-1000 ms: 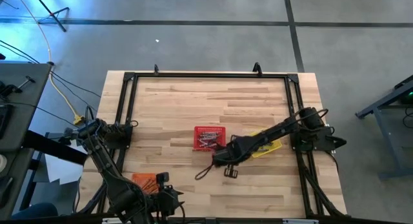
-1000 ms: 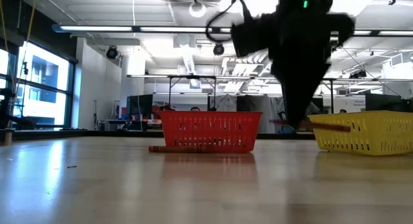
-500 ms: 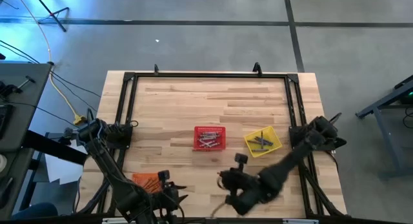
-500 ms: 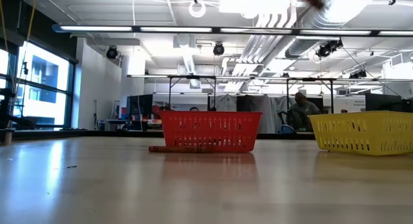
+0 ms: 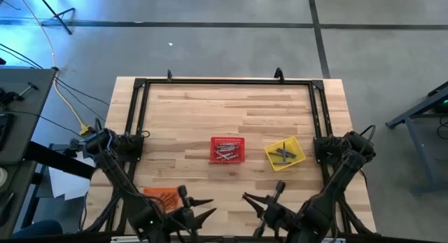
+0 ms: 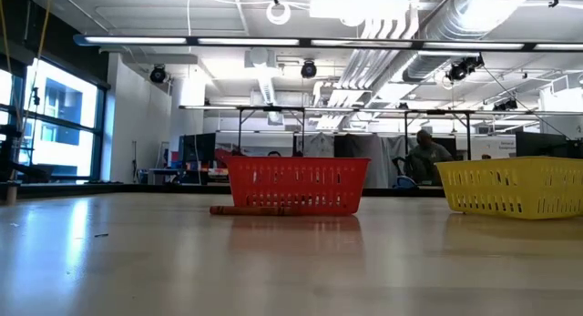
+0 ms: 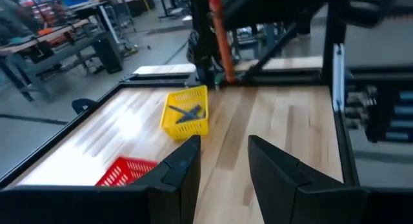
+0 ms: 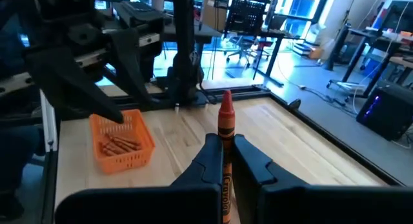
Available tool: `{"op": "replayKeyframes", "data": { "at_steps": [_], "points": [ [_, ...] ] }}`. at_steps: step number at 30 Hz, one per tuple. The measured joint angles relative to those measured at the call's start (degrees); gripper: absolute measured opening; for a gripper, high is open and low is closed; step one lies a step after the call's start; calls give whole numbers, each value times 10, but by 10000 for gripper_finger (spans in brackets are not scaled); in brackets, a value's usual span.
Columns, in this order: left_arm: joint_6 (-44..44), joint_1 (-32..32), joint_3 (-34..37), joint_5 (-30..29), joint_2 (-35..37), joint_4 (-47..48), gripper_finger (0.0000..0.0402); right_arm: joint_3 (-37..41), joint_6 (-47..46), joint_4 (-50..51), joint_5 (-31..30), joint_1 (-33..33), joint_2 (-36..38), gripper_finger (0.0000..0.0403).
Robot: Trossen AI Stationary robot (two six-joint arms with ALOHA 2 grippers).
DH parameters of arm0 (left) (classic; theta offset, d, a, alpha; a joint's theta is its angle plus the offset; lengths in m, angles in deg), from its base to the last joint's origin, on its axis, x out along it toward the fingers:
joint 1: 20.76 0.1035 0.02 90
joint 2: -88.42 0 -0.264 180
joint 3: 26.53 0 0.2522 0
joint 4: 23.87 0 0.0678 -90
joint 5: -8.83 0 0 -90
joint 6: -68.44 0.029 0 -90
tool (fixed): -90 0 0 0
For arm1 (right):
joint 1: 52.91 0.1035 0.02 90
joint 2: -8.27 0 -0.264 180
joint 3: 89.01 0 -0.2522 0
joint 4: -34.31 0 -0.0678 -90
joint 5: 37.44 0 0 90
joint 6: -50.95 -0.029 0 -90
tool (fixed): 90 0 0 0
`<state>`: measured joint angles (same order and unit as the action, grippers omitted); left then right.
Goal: Sort crayons
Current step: Put the orange crayon into the orange bin
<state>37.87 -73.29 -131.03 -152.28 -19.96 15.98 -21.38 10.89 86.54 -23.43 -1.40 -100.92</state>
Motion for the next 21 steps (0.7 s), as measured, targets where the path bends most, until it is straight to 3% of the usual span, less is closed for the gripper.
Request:
{"op": "replayKeyframes", "data": {
  "at_steps": [6, 16, 21],
  "points": [
    [54, 31, 0, 23, 0, -45, 115, 0, 1, -6, 1, -2, 0, 0],
    [156, 86, 0, 138, 0, -132, 115, 0, 49, -40, -1, -5, 0, 0],
    [216, 98, 0, 162, 0, -167, 115, 0, 76, -53, 1, -9, 0, 0]
  ]
}}
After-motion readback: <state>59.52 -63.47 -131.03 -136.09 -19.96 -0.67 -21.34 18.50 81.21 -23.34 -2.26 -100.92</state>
